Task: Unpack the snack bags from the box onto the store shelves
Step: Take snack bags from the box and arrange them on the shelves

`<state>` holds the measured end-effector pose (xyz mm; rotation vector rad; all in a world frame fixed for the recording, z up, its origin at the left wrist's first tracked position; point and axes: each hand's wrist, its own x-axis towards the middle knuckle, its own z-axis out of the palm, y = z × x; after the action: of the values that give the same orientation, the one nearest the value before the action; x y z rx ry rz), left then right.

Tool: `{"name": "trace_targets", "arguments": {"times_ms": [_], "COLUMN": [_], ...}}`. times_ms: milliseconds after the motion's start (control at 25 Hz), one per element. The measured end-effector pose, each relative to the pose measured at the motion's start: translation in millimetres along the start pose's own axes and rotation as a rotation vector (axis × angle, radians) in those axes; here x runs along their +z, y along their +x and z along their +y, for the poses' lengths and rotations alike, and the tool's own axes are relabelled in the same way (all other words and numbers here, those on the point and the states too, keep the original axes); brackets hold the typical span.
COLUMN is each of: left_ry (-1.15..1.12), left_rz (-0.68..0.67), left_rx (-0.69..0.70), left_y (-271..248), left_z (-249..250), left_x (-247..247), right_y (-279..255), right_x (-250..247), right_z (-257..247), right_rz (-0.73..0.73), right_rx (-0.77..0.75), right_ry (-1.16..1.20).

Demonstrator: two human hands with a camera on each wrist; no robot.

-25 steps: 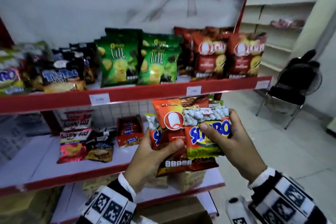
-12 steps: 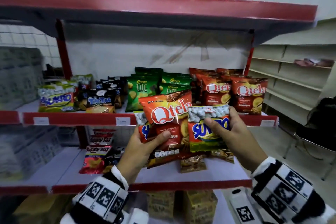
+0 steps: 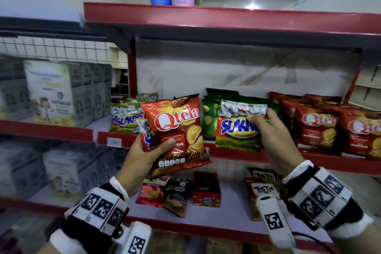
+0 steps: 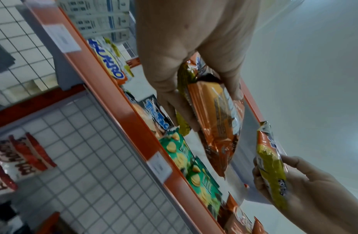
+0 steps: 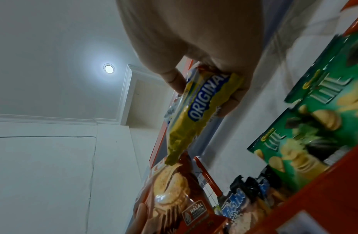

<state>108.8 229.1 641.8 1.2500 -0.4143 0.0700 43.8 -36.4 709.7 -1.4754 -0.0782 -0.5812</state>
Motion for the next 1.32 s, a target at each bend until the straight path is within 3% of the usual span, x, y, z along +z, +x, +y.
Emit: {"name": "trace_targets", "arguments": {"times_ms": [120,360,560,841,961,1041,1081,1201,1321], "left_ry": [-0.009,-0.06,-0.056,-0.038,-0.013,-0.022,-0.025,-0.04,-0.061], "left_rz": [0.013,0.092,0.086,0.068,0.037,0.023,0.012,-0.07,-0.162], "left_rx": [-0.005,0.041,0.049,0.009,-0.004,-0.004,0.001,0.014,-0.005], "left_y": [20,68,82,93,98,102,104,106,108], "left_z": [12,34,39,34,31,26,25,21,21], "left_x": [-23,-149,-199,-221,-219,-212,-207,-186,-165], "right_y": [13,54,80,81,73,65,60,44,35], "right_x": [38,179,245,278,271,263,261,262,255], "right_z": [-1,48,93,127,115,96,86,67,62], "right_rz": [0.009,0.039,0.071,-0.014,0.099,0.164,0.105,-0.172,-0.166], "right_rx": [-0.067,-0.158,-0.046,0.077,-0.059,-0.253,-0.264,-0.016,0.05], "right_ry": [-0.013,-0.199,-0.52,-0.716,-0.828,-0.738,-0.6,-0.28,-0.215]}}
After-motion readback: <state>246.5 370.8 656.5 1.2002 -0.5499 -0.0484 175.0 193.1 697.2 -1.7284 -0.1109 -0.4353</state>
